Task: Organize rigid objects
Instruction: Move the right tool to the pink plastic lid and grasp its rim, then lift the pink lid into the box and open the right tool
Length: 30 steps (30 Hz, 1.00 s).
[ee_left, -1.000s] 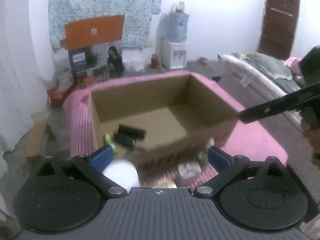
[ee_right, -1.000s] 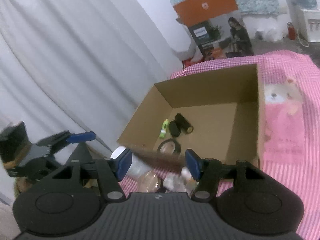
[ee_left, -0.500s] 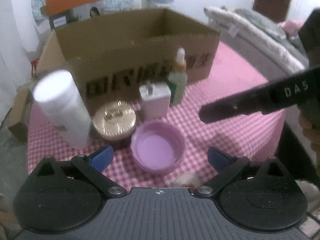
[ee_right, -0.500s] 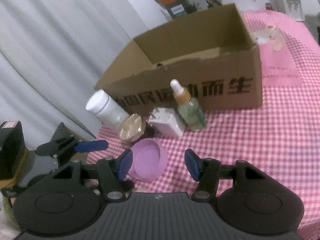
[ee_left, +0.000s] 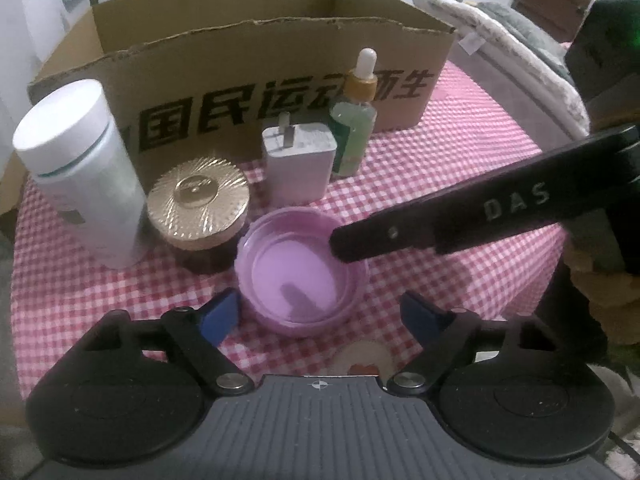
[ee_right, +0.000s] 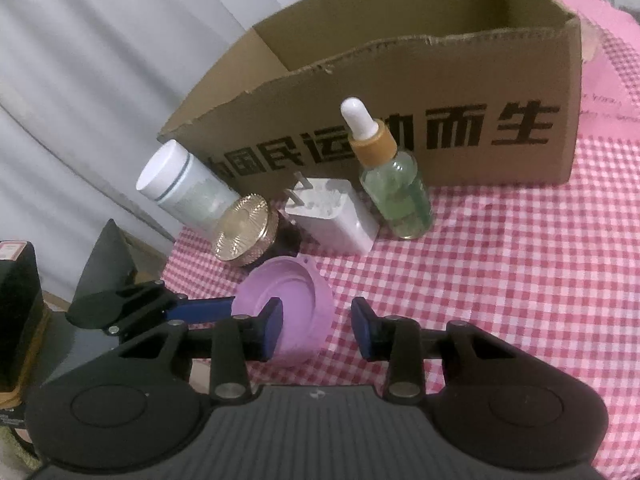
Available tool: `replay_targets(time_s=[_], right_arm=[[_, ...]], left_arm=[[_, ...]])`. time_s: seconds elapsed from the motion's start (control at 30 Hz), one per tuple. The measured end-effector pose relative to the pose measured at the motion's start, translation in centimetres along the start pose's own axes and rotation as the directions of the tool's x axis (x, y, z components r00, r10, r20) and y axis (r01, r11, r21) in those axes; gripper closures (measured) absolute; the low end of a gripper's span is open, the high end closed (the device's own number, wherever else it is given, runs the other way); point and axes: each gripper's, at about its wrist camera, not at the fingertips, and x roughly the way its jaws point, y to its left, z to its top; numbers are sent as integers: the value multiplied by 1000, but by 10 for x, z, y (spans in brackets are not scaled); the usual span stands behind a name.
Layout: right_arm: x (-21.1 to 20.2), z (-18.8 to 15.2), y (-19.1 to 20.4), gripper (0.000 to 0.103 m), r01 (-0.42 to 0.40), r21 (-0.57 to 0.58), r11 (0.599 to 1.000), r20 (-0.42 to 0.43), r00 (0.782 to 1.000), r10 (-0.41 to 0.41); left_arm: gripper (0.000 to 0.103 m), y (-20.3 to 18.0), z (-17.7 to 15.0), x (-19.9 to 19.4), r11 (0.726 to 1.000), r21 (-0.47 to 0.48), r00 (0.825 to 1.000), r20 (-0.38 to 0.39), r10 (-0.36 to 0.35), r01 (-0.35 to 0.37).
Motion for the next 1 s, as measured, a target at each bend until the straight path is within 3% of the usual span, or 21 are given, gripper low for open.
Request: replay_targets(time_s=[0.43,0.7,1.0], right_arm=[[-14,-4,-21,63,57,44,997,3,998,-57],[-26,-6,-18,63,103,4,995,22,994,-103],[-14,-3,-10,63,124,-53,991,-12,992,-125]], left_arm=[[17,-23,15,19,992,95,995,40,-86,82],[17,-32,14,21,982,187,999,26,-36,31],[22,-34,11,32,978,207,1000,26,5,-10]])
